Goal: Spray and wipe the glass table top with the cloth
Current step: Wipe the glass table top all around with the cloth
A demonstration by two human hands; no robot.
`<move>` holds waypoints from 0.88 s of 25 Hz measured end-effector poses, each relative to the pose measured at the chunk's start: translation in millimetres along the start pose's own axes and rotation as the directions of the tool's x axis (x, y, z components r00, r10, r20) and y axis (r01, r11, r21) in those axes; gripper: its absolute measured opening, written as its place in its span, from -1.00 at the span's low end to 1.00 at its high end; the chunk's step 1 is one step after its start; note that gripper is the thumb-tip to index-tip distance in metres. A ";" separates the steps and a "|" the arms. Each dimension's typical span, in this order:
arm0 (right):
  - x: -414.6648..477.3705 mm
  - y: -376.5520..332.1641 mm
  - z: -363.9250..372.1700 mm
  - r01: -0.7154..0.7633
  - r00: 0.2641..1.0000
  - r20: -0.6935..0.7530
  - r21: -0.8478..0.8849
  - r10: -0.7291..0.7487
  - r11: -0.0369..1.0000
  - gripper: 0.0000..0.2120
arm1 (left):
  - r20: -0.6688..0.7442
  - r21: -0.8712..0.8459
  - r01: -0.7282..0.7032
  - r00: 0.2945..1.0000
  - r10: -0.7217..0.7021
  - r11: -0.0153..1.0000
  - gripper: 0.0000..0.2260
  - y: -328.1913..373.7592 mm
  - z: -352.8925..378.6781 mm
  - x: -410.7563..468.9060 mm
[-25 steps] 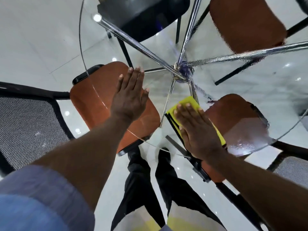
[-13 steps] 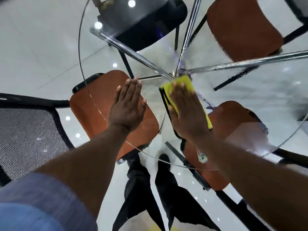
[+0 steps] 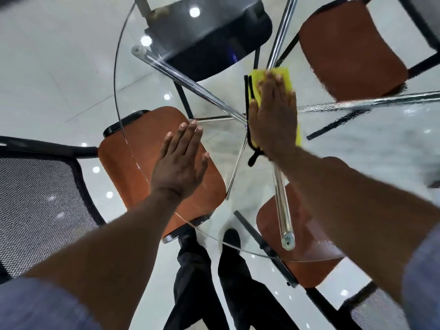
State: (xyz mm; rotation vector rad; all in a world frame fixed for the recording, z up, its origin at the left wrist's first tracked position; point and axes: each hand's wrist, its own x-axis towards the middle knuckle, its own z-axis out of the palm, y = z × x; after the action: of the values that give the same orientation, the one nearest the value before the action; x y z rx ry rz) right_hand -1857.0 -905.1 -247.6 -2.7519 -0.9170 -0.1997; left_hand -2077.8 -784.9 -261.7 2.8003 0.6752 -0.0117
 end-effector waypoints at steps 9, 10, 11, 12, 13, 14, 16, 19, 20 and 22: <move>-10.0 2.5 -4.6 0.657 0.727 0.178 0.097 -0.663 0.747 -0.52 | -0.032 0.001 -0.007 0.999 0.007 1.000 -0.42 -0.2 1.7 -1.1; 21.7 6.9 4.9 0.642 0.746 0.167 0.080 -0.645 0.763 -0.49 | -0.030 -0.003 -0.006 1.000 0.006 1.000 -0.42 -0.8 2.4 -1.6; 50.7 14.6 13.8 0.562 0.816 0.149 0.022 -0.558 0.827 -0.47 | -0.030 -0.006 -0.004 1.000 0.004 1.000 -0.42 -1.4 3.7 -1.6; 70.9 24.6 19.0 0.416 0.904 0.125 -0.038 -0.409 0.909 -0.44 | -0.028 -0.006 -0.003 1.000 0.003 1.000 -0.42 -2.1 4.9 -1.2; 79.6 34.3 18.0 0.251 0.965 0.105 -0.084 -0.242 0.964 -0.42 | -0.023 -0.004 -0.004 1.000 0.004 1.000 -0.42 -2.2 5.6 -0.5; 77.5 43.5 15.8 0.106 0.991 0.095 -0.102 -0.097 0.989 -0.40 | -0.018 -0.003 -0.001 1.000 0.000 1.000 -0.42 -2.7 5.0 -0.2; 42.8 47.7 3.0 -0.081 0.997 0.010 -0.088 0.082 0.993 -0.42 | -0.014 -0.004 0.007 1.000 -0.007 1.000 -0.42 -1.9 3.6 -1.1; -55.4 13.8 -8.6 -0.085 0.996 -0.030 -0.128 0.082 0.988 -0.45 | -0.019 0.001 0.007 1.000 -0.007 1.000 -0.42 0.3 0.4 -0.3; -79.2 1.4 -10.0 -0.031 0.999 0.037 -0.119 0.036 0.992 -0.45 | -0.018 0.002 0.007 1.000 -0.007 1.000 -0.41 0.5 -0.5 -0.5; -80.1 -3.1 -10.3 0.122 0.989 0.096 -0.071 -0.115 0.990 -0.45 | -0.011 -0.002 0.003 1.000 -0.003 1.000 -0.41 1.2 -1.1 -0.8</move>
State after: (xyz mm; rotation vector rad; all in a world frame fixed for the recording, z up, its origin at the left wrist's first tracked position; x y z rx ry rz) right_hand -1923.1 -951.3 -253.2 -2.7987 -1.1214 -0.1317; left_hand -2078.0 -786.0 -260.3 2.7994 0.6818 0.0044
